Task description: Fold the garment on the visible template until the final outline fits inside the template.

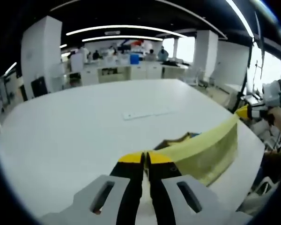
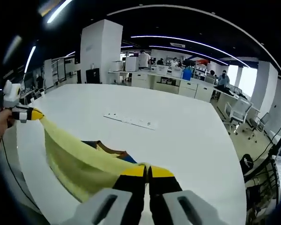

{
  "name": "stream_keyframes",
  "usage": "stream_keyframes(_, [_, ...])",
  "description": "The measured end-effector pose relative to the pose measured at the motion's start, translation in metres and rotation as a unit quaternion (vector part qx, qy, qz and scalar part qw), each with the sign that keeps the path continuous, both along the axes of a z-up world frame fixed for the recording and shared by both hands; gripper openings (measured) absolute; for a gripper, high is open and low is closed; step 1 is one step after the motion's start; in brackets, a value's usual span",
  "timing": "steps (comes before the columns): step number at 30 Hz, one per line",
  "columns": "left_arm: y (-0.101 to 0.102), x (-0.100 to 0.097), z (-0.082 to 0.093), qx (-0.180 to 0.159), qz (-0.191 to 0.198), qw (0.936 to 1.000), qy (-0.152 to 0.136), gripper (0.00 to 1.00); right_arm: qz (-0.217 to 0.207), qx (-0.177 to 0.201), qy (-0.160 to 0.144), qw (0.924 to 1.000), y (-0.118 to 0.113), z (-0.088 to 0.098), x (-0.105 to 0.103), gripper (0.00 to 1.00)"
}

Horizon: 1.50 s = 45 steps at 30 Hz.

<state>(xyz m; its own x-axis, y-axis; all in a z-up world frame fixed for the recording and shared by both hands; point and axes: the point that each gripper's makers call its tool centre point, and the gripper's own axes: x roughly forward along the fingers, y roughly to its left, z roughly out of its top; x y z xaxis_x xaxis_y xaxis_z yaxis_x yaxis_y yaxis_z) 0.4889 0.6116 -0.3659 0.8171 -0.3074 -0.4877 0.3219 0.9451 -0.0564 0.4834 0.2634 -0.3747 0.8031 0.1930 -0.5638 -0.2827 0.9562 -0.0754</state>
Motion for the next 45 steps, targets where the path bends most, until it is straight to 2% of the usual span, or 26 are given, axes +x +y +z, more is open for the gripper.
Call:
stream_keyframes(13, [0.003, 0.037, -0.012, -0.017, 0.042, 0.9988, -0.018, 0.00, -0.018, 0.009, -0.003, 0.9998, 0.000, -0.012, 0.033, 0.00])
stream_keyframes(17, [0.001, 0.049, -0.017, -0.027, 0.052, 0.9981, -0.019, 0.00, -0.027, 0.001, 0.001, 0.9996, -0.001, -0.022, 0.044, 0.00])
stream_keyframes(19, [0.001, 0.055, -0.021, -0.021, 0.058, 0.9978, -0.022, 0.00, -0.031, -0.003, 0.004, 0.9995, -0.002, -0.028, 0.049, 0.00])
stream_keyframes(25, [0.001, 0.068, -0.041, -0.020, 0.070, 0.9972, -0.014, 0.00, -0.042, -0.006, 0.015, 0.9990, -0.002, -0.046, 0.063, 0.00])
stream_keyframes(30, [0.003, 0.078, -0.057, -0.019, 0.089, 0.9958, 0.002, 0.00, -0.049, 0.007, 0.022, 0.9985, -0.001, -0.056, 0.071, 0.00])
stream_keyframes(37, [0.000, 0.089, -0.080, -0.021, 0.093, 0.9953, 0.018, 0.00, -0.063, 0.012, 0.042, 0.9970, -0.006, -0.085, 0.081, 0.00])
stream_keyframes(41, [0.004, 0.092, -0.097, -0.009, 0.104, 0.9941, 0.030, 0.00, -0.055, 0.017, 0.055, 0.9968, -0.004, -0.102, 0.086, 0.00])
stream_keyframes(43, [0.006, 0.093, -0.106, 0.013, 0.103, 0.9941, 0.031, 0.00, -0.055, 0.022, 0.060, 0.9965, -0.002, -0.109, 0.088, 0.00])
stream_keyframes(45, [0.005, 0.093, -0.114, 0.012, 0.101, 0.9941, 0.037, 0.00, -0.055, 0.018, 0.066, 0.9962, -0.001, -0.116, 0.090, 0.00])
